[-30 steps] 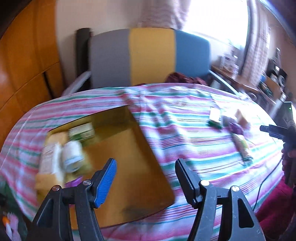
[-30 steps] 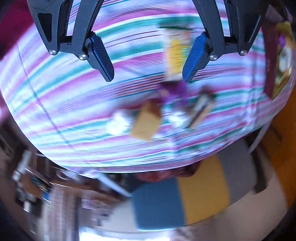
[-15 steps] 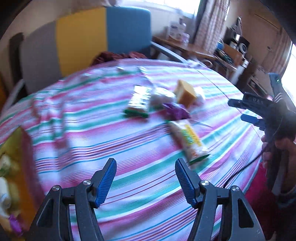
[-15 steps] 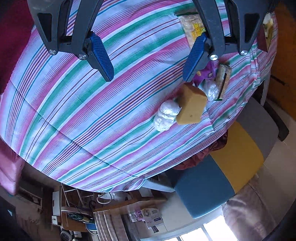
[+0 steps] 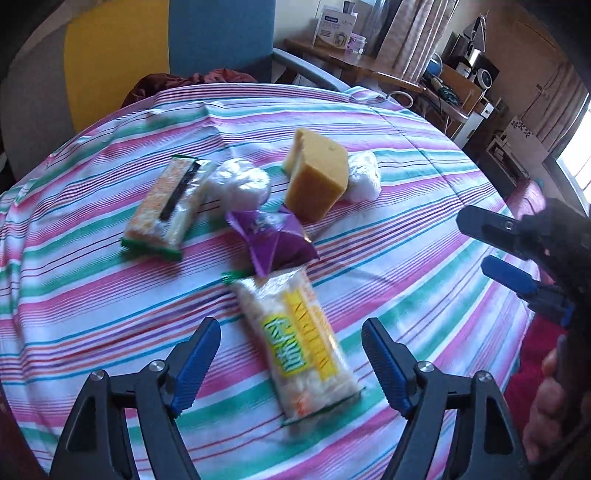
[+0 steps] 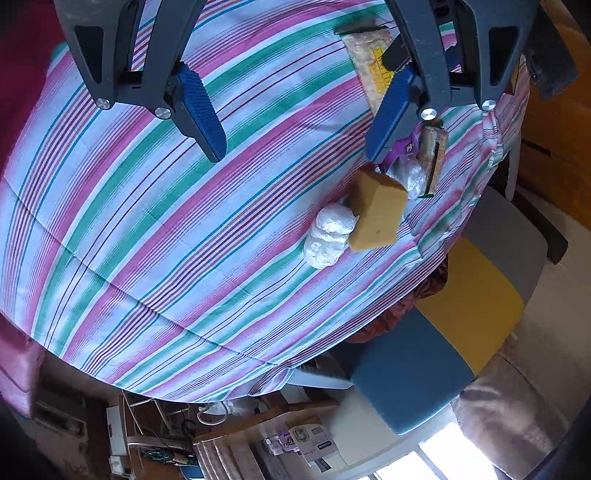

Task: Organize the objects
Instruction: 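Grasp the WEIDAN snack bag with the left tool while the right tool returns to the items, then hold the WEIDAN bag in the left tool while the right tool grasps the plastic-wrapped white bundle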

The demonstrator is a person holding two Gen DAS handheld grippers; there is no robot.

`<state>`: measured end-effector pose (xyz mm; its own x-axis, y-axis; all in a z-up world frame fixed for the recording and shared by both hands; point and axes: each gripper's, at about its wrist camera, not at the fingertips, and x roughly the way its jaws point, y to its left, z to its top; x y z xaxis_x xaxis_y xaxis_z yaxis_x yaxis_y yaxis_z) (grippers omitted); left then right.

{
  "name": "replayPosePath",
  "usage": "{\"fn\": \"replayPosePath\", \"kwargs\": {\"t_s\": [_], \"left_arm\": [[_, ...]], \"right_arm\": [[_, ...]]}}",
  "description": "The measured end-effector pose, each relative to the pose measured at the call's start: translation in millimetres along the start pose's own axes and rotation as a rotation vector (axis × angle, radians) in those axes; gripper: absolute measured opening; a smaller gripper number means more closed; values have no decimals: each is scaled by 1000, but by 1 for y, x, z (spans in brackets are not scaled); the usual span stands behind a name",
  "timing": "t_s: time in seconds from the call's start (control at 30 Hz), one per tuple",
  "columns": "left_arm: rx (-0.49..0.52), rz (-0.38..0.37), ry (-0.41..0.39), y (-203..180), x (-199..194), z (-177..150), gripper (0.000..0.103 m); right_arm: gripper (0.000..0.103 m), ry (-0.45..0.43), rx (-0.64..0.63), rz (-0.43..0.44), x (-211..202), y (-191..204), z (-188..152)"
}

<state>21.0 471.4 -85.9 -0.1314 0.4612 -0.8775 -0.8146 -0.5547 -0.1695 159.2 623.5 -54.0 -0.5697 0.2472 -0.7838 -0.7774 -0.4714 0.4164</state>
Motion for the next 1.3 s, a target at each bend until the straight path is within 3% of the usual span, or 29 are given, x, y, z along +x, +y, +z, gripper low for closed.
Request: {"fn": "replayPosePath", "kwargs": {"t_s": [0.07, 0.13, 0.3, 0.67, 0.77, 0.97, 1.17, 1.3], "left_arm": [[20, 47, -6, -5, 11, 1, 78], [38, 96, 8, -4, 21, -3, 53], [70, 62, -35, 11, 9, -27, 44], [17, 84, -146, 82, -42, -100, 44], [14, 68, -174, 86, -42, -103, 44], [58, 114, -215, 76, -39, -108, 46], [49, 98, -224, 80, -39, -109, 46], [39, 80, -229, 82, -40, -110, 45]], "right_arm": [[79, 4, 0, 3, 1, 0, 0], [79, 8, -3, 4, 2, 0, 0], [79, 12, -24, -1, 4, 3, -1], [79, 36, -62, -20, 9, 8, -4], [79, 44, -81, -30, 13, 11, -7], [78, 60, -57, -24, 17, 9, -9], [66, 45, -19, -22, 20, 12, 14], [59, 49, 6, -46, 46, 17, 40]]}}
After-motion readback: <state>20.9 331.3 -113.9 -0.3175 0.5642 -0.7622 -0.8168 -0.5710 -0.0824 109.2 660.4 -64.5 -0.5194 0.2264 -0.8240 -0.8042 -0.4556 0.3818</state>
